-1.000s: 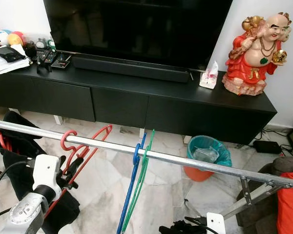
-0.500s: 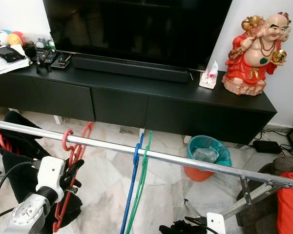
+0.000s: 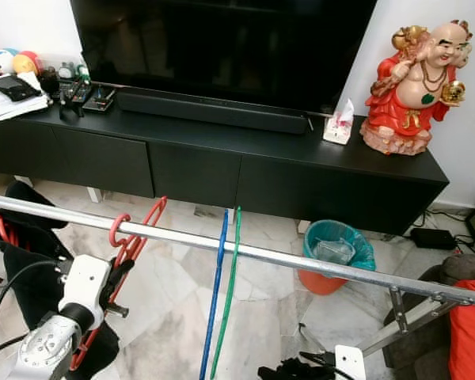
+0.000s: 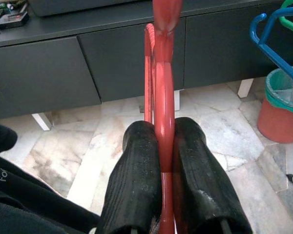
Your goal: Hang hanger
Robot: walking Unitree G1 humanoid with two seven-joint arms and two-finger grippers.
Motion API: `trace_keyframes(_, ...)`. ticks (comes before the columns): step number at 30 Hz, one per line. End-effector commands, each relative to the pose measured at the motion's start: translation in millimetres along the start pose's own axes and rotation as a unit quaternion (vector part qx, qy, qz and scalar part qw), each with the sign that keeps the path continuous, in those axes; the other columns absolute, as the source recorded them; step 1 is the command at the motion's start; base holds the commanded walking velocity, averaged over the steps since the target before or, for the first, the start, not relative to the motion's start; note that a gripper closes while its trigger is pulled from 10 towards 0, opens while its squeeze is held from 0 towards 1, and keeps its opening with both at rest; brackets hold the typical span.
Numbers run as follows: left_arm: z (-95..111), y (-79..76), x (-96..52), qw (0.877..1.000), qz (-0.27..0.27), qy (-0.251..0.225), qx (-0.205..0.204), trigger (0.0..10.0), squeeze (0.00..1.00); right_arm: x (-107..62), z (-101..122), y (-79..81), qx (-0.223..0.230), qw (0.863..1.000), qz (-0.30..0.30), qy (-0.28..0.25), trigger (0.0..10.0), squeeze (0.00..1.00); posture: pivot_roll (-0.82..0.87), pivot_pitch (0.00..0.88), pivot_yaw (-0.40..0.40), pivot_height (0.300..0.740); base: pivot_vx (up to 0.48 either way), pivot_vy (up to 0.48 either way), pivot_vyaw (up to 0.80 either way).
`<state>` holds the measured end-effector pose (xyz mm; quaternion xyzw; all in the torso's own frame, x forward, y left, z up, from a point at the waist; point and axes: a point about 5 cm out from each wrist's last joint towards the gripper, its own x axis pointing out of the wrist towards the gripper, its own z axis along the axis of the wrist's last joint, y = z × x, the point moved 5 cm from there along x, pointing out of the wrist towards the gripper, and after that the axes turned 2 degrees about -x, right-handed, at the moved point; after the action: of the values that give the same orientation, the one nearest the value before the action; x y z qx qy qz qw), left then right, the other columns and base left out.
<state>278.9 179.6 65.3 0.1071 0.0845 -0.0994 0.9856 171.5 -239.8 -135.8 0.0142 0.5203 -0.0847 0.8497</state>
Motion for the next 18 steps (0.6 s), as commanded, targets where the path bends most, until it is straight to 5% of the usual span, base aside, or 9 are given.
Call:
trace_keyframes(1, -2.2, -1.7, -2.1, 1.0, 0.005, 0.001, 0.007, 0.0, 0.0, -0.4, 3.2, -6.9, 0.004, 1.0, -0.008, -0.003, 10.0, 0.0, 0.09, 0.0, -0.125, 0.74, 0.0, 0.0, 0.0)
trace_keyframes(8, 2.5, 8.5, -13.3, 0.998, 0.053, -0.026, 0.008, 0.0, 0.0, -0.5, 2.5, -7.3, 0.004, 1.0, -0.009, -0.003, 10.0, 0.0, 0.09, 0.0, -0.127, 0.74, 0.0, 0.0, 0.0)
trace_keyframes(13, 23.6, 8.1, -21.7, 0.994, 0.069, -0.077, 0.025, 0.0, 0.0, -0.7, 2.2, -8.5, -0.001, 1.0, -0.01, -0.002, 10.0, 0.0, 0.1, 0.0, -0.135, 0.74, 0.0, 0.0, 0.0)
trace_keyframes(15, 30.0, 7.4, -23.0, 0.993, 0.069, -0.089, 0.034, 0.9, 0.0, -0.8, 2.1, -8.8, -0.003, 1.0, -0.01, -0.002, 10.0, 0.0, 0.1, 0.0, -0.135, 0.74, 0.0, 0.0, 0.0)
trace_keyframes(16, 30.6, 6.8, -24.7, 0.993, 0.066, -0.091, 0.037, 2.5, 0.0, -0.8, 2.0, -8.8, -0.003, 1.0, -0.01, -0.002, 10.0, 0.0, 0.1, 0.0, -0.133, 0.74, 0.0, 0.0, 0.0)
trace_keyframes(18, 30.0, 6.9, -28.0, 0.993, 0.064, -0.091, 0.041, 2.9, 0.0, -0.8, 1.7, -9.0, -0.004, 1.0, -0.01, -0.002, 10.0, 0.0, 0.1, 0.0, -0.132, 0.74, 0.0, 0.0, 0.0)
